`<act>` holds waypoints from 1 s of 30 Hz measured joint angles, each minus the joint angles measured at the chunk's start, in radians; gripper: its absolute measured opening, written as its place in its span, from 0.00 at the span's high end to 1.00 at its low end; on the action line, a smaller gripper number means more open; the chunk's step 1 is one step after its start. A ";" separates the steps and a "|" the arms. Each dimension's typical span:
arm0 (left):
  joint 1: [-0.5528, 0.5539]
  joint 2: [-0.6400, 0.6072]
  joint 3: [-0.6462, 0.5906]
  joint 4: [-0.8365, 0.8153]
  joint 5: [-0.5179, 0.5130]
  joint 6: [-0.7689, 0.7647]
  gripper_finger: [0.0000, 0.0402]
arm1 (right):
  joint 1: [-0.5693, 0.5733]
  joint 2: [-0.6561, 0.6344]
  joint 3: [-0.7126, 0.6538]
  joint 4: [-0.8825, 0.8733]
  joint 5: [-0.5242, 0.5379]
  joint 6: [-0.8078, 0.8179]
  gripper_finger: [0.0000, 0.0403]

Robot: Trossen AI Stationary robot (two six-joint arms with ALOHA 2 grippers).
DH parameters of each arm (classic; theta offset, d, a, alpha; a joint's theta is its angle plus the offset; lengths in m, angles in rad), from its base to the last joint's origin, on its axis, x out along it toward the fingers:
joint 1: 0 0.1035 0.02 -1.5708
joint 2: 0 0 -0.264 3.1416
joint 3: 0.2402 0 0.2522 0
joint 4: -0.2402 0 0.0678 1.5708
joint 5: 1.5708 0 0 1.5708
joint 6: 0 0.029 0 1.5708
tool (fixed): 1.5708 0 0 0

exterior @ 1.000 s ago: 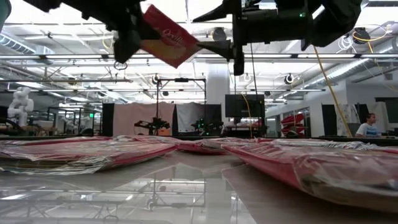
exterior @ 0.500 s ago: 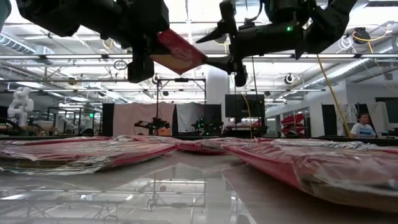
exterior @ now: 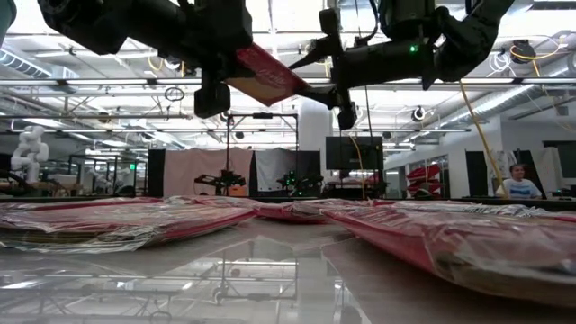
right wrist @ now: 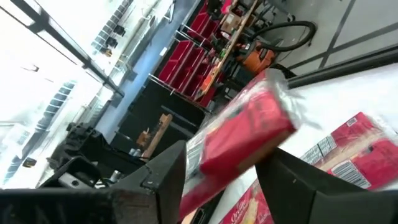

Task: Sort popcorn bags into baskets
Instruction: Put the red popcorn bag into the green bin

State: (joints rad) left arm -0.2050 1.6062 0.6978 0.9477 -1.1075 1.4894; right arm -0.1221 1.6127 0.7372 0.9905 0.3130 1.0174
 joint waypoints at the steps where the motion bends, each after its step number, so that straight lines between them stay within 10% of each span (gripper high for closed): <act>1: 0.000 0.000 0.000 0.000 0.007 0.000 0.94 | -0.002 0.000 0.000 0.000 -0.001 -0.003 0.56; 13: 0.006 -0.001 0.002 -0.010 0.069 -0.073 0.92 | -0.033 0.000 0.000 0.037 -0.004 -0.076 0.71; 19: 0.005 0.000 0.002 -0.111 0.084 -0.158 0.73 | -0.051 0.000 0.000 0.050 -0.003 -0.139 0.86; 30: -0.157 -0.028 0.002 -0.113 -0.253 -0.315 0.38 | -0.096 -0.135 0.013 -0.116 -0.136 -0.320 0.96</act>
State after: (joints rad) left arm -0.3622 1.5782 0.6994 0.8345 -1.3601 1.1746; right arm -0.2180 1.4775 0.7497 0.8747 0.1772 0.6973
